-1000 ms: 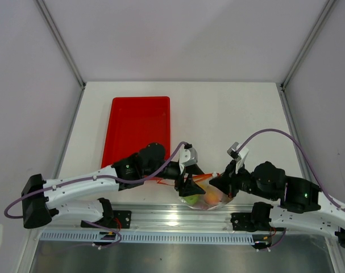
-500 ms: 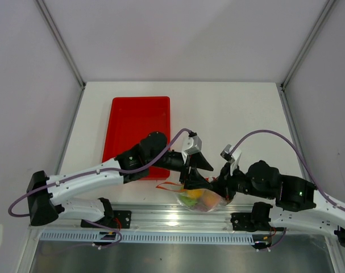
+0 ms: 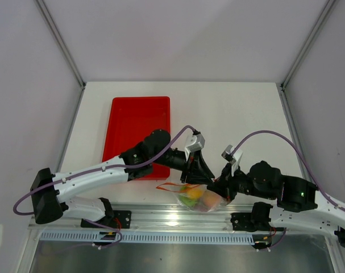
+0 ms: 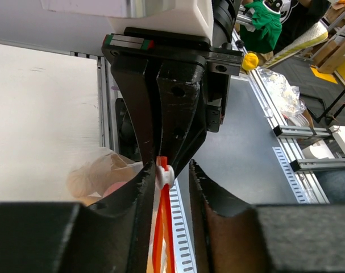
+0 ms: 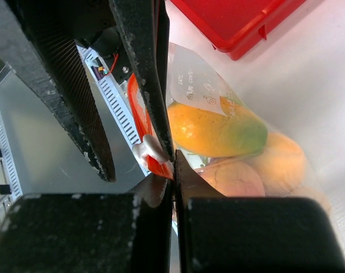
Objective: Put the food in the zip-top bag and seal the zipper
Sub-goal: Zip the zipper food storage bag at the center of the board.
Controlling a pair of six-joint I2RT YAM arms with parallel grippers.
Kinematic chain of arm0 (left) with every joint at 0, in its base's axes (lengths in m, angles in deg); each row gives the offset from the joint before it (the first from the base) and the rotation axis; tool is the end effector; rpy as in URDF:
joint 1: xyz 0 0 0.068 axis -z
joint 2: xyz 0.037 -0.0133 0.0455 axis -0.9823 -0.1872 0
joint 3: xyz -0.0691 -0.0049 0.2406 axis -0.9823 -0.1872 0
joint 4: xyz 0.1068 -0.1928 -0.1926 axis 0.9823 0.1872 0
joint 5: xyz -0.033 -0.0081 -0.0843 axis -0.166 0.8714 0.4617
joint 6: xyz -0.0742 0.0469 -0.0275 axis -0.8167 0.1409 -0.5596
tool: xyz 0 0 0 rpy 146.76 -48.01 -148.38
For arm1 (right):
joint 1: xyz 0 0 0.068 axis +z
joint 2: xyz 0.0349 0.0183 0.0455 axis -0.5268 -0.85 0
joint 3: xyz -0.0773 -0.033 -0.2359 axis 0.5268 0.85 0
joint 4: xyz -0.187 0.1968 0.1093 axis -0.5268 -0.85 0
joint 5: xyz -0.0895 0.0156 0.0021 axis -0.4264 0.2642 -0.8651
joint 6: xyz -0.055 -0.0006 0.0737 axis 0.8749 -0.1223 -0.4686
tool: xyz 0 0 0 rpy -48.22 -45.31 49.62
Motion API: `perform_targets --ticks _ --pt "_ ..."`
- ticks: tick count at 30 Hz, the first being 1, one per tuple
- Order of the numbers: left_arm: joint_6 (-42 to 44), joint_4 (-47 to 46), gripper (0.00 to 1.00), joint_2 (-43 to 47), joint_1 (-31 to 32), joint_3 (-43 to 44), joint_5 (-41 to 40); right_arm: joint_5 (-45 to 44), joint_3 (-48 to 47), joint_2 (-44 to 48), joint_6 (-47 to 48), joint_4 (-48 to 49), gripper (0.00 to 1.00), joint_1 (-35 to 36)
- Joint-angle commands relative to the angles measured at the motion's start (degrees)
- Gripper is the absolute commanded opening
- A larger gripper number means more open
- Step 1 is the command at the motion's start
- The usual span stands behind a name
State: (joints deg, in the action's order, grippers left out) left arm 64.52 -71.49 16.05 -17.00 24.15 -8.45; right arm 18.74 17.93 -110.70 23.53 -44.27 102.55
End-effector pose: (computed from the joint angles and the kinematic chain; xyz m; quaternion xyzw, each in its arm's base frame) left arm 0.1204 -0.3481 0.3169 0.4857 0.5491 -0.6077 0.3056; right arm 0.0721 0.1971 0.3178 -0.3174 0.7711 0.3973 0.3833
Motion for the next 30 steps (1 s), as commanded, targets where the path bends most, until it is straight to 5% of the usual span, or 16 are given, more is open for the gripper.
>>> perform_targets --ticks 1,5,13,21,24,30 --pt "-1.5 -2.3 0.31 -0.2 -0.5 0.6 2.4 -0.5 -1.7 0.5 0.6 1.0 0.00 -0.1" --pt "-1.5 -1.4 0.22 -1.1 -0.5 0.8 3.1 -0.6 -1.7 0.5 0.5 1.2 0.00 -0.1" --pt "-1.4 -1.1 0.28 -0.6 -0.9 -0.3 2.5 -0.9 -1.7 0.9 0.2 1.1 0.00 -0.1" --pt "-1.6 -0.5 0.01 -0.8 -1.0 0.0 3.1 -0.9 -1.7 1.0 0.1 1.3 0.00 -0.1" --pt "-2.8 -0.6 0.01 -0.7 -1.4 -0.2 3.2 -1.0 -1.9 0.8 0.1 1.0 0.00 -0.1" --pt "-3.5 -0.7 0.01 -0.2 -2.3 -0.5 4.1 -1.8 -3.2 0.1 1.2 -0.4 0.17 -0.1"
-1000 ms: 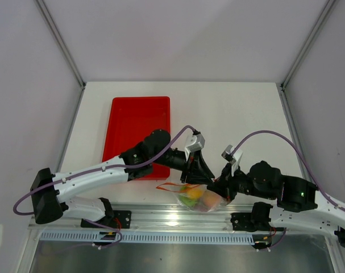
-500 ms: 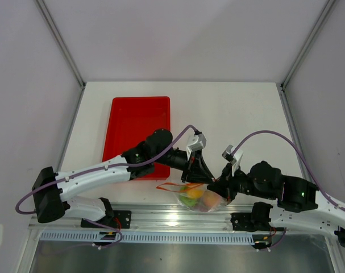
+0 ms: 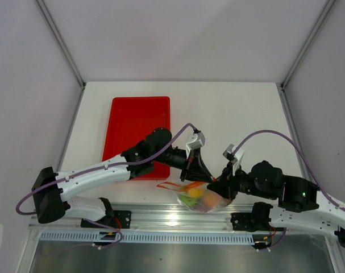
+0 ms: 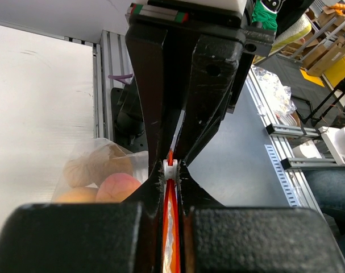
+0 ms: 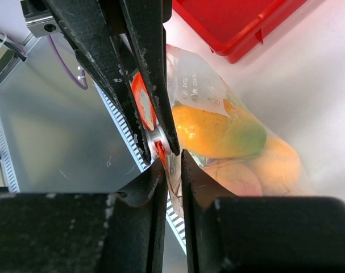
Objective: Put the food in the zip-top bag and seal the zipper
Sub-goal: Zip the zipper food storage bag at the center of the board.
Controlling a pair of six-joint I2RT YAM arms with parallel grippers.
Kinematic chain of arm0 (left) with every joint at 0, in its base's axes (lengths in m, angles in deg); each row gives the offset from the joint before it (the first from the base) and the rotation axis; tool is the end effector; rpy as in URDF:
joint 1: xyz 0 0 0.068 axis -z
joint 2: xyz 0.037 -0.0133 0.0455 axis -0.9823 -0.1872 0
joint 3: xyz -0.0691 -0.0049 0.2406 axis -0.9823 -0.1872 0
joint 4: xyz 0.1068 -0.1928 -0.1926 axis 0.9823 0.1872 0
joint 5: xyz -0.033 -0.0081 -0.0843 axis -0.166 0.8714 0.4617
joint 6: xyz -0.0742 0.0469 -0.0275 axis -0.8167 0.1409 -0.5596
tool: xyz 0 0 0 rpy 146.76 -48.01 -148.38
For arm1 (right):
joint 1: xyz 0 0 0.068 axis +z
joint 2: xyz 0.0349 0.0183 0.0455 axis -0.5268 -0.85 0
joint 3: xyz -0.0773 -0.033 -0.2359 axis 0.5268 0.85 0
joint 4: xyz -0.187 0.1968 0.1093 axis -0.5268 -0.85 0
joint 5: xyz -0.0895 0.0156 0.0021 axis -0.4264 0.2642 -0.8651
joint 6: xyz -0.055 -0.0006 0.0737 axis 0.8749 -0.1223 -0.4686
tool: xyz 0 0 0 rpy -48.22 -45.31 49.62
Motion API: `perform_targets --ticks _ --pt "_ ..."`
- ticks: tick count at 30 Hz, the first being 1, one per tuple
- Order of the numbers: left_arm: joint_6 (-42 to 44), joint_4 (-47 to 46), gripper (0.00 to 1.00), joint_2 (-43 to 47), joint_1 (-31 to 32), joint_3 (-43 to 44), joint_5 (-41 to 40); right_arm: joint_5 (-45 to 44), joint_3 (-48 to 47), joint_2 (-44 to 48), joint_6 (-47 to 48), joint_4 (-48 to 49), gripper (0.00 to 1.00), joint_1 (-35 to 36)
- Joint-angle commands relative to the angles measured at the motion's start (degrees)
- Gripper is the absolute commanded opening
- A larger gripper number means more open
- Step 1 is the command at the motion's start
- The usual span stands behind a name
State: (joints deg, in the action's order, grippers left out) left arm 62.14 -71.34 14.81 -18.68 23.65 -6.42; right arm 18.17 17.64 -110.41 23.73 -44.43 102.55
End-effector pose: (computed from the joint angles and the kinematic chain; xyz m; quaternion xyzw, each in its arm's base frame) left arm 0.1296 -0.3472 0.3057 0.4737 0.5687 -0.6117 0.2792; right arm 0.0723 0.1953 0.3204 -0.3153 0.7697 0.3961 0.3890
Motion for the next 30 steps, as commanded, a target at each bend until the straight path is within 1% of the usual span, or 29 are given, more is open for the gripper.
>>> perform_targets --ticks 1,3,4,5,10,14,19,24,30 --pt "-1.1 -0.7 0.01 1.1 -0.8 -0.1 2.2 -1.0 -3.2 -0.3 1.4 -0.1 0.17 -0.1" --pt "-1.1 -0.6 0.00 1.0 -0.8 0.0 2.3 -0.8 -3.9 -0.8 1.8 -0.1 0.17 -0.1" --pt "-1.1 -0.6 0.01 0.9 -0.8 0.0 2.5 -1.1 -4.1 -1.0 1.9 -0.1 0.11 -0.2" --pt "-1.4 -1.0 0.01 0.8 -0.8 0.0 2.8 -1.3 -4.3 -1.2 2.0 -0.2 0.00 -0.1" --pt "-1.8 -0.9 0.01 0.0 -0.8 0.4 3.3 -2.6 -3.9 -1.7 1.4 0.5 0.00 -0.1" --pt "-0.5 2.1 0.01 -0.3 -0.8 1.0 1.2 -7.7 -3.9 -1.2 0.0 0.3 0.00 -0.1" --pt "1.5 6.8 0.01 0.5 -1.2 0.3 -3.5 -14.9 -3.8 0.3 -2.3 -1.4 0.00 -0.1" --pt "1.3 7.2 0.01 1.9 -2.6 -1.6 -4.0 -21.3 -3.7 2.5 -3.9 -2.9 0.00 -0.2" --pt "2.3 10.0 0.01 3.1 -3.0 -2.2 -3.9 -23.9 -4.5 4.4 -4.4 -4.0 0.00 -0.2"
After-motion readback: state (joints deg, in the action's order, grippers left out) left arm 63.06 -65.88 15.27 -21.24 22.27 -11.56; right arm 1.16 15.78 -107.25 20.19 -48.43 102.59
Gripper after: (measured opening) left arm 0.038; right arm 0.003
